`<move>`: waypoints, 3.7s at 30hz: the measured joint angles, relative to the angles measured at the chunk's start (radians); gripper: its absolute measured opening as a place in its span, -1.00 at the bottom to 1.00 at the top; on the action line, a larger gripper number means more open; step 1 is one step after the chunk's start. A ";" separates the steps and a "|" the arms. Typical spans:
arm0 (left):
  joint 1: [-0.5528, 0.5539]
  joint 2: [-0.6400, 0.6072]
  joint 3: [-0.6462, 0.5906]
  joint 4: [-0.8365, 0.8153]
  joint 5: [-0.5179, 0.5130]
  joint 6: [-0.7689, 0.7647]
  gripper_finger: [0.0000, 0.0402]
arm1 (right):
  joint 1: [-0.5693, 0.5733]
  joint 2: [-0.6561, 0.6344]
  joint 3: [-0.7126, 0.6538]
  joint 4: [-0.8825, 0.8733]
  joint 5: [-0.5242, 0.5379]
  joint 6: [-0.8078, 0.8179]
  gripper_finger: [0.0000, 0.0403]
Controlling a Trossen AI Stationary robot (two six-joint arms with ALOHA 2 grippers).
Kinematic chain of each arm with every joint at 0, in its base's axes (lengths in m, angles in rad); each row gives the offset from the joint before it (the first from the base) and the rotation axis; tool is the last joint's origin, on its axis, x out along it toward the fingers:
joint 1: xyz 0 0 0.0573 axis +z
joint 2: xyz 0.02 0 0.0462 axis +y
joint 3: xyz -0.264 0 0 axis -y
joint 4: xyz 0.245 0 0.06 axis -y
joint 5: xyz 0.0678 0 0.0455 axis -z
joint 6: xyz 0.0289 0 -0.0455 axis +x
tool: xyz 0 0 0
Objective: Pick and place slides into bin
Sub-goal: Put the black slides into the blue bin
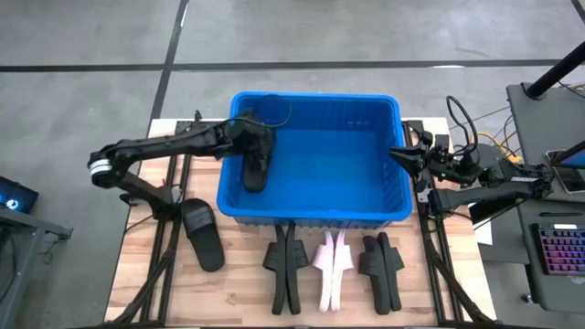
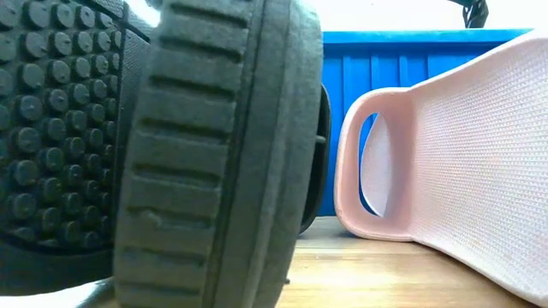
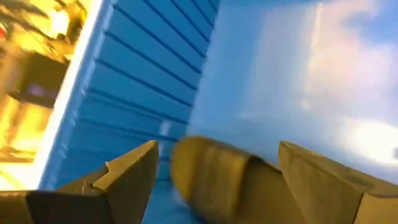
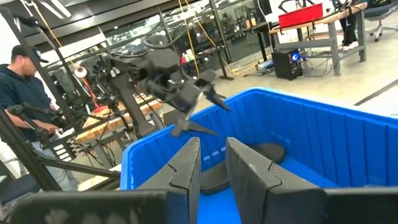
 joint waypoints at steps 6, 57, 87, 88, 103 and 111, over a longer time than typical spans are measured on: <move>-0.113 -0.097 0.054 -0.175 0.011 -0.390 0.56 | 0.000 0.000 0.000 0.000 0.000 0.000 -0.62; -1.059 0.177 0.103 -0.979 0.156 -1.590 0.56 | 0.000 0.005 0.000 0.040 -0.008 0.042 -0.62; -1.129 -0.031 -0.455 -0.725 0.242 -1.839 0.56 | 0.000 0.005 0.000 0.010 -0.008 0.044 -0.65; -1.125 -0.009 -0.456 -0.726 0.242 -1.840 0.56 | 0.000 0.005 0.000 0.011 -0.008 0.044 -0.66; -1.098 0.129 -0.461 -0.717 0.232 -1.835 0.36 | 0.000 0.005 0.000 0.011 -0.008 0.045 -0.60; -1.093 0.129 -0.480 -0.728 0.226 -1.840 -0.36 | 0.000 0.005 0.000 0.011 -0.009 0.044 -0.60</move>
